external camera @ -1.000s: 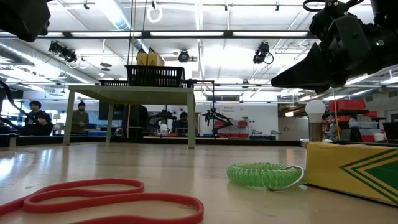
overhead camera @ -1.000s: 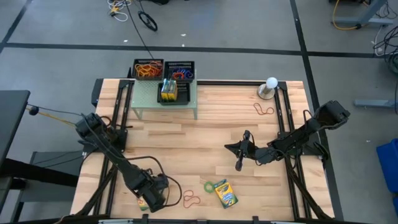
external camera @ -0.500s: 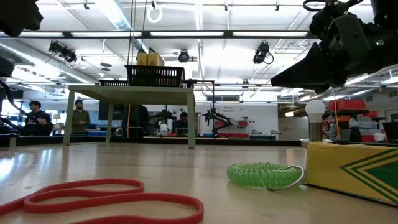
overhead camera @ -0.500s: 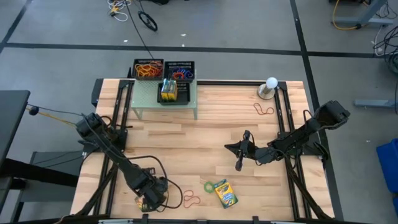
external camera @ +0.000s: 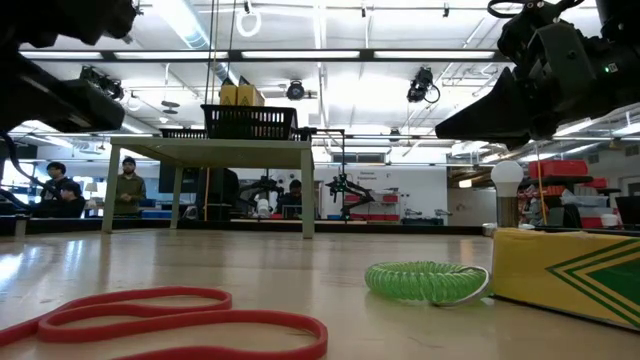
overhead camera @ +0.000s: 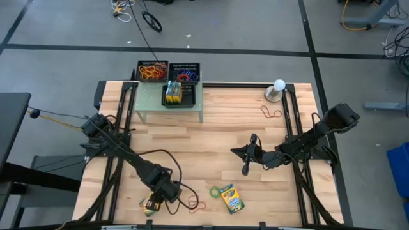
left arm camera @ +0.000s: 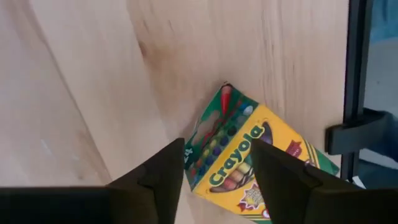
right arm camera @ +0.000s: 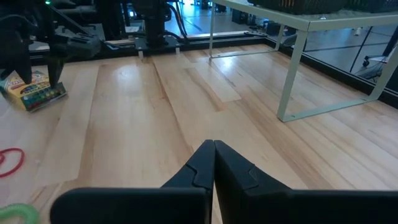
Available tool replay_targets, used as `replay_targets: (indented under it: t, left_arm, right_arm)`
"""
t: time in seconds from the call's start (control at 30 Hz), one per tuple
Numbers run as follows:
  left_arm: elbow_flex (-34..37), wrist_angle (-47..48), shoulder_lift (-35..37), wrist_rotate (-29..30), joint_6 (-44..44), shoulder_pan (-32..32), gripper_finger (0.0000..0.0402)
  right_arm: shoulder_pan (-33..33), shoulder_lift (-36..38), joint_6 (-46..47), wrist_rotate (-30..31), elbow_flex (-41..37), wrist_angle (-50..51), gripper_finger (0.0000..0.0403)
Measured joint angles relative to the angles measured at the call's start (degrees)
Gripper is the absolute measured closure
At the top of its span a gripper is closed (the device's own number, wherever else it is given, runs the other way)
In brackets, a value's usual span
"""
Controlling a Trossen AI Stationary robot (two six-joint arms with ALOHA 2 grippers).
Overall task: Pick & Place Office Desk Supplies
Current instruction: Put the crayon box into the bottom black bin on the shelf
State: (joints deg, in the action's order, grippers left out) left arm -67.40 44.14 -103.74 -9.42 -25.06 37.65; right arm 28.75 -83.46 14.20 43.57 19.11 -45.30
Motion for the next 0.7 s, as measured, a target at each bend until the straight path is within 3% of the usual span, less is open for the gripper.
replay_targets:
  t: [0.2, 0.47, 0.7]
  left_arm:
    - [0.0, -0.4, -2.1, -1.4, 3.6, 1.1, 0.0255]
    - [-0.4, -0.8, -5.3, -5.9, 2.5, 1.7, 0.0274]
    - [-2.0, 0.5, -5.0, -4.8, 3.2, 1.7, 0.0363]
  right_arm:
    - [0.0, 0.0, -0.1, 0.0, 0.0, 0.0, 0.0391]
    - [0.0, 0.0, -0.1, 0.0, 0.0, 0.0, 0.0391]
    - [0.0, 0.0, -0.1, 0.0, 0.0, 0.0, 0.0391]
